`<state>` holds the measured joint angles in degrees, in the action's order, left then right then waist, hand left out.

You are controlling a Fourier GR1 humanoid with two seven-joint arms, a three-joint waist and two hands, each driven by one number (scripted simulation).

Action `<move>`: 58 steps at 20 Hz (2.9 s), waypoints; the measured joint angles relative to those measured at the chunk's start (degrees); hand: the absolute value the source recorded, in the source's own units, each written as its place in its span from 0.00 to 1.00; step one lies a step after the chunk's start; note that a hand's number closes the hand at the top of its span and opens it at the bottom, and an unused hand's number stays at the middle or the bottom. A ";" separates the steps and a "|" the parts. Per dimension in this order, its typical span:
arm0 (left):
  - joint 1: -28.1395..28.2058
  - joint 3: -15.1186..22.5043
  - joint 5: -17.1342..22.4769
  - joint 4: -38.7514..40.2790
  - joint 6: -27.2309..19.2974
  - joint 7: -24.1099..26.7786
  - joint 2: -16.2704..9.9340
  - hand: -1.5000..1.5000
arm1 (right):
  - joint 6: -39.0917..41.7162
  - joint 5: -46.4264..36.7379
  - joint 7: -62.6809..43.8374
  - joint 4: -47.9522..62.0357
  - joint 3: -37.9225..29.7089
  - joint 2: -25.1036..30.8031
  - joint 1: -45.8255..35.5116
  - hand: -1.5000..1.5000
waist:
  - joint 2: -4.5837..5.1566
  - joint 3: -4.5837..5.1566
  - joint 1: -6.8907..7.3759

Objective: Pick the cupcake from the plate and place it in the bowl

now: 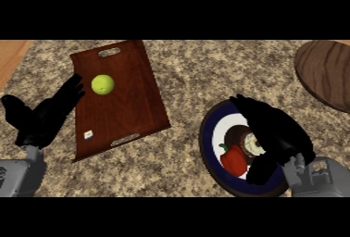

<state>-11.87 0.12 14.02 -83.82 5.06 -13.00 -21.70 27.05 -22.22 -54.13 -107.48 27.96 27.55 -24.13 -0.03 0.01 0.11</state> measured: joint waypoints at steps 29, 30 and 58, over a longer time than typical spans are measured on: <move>-0.65 -4.46 -5.16 -1.13 3.57 -2.27 4.44 0.50 | 2.37 -18.46 14.84 20.26 -7.73 -10.07 5.01 0.00 | 0.02 0.00 0.01; -1.07 -4.74 -5.35 -0.95 3.63 -2.43 4.57 0.50 | 3.09 -18.85 14.79 20.39 -8.29 -10.63 4.65 0.00 | 0.02 0.01 -0.01; 0.75 -7.18 -7.57 -4.08 5.60 -4.22 7.42 0.50 | -3.11 -30.66 34.09 22.68 -13.86 -12.29 6.43 1.00 | -0.13 0.10 -0.29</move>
<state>-11.12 -7.06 6.45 -87.91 10.66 -17.22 -14.28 23.93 -52.89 -20.04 -84.80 14.10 15.26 -17.70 -0.16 0.11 -0.17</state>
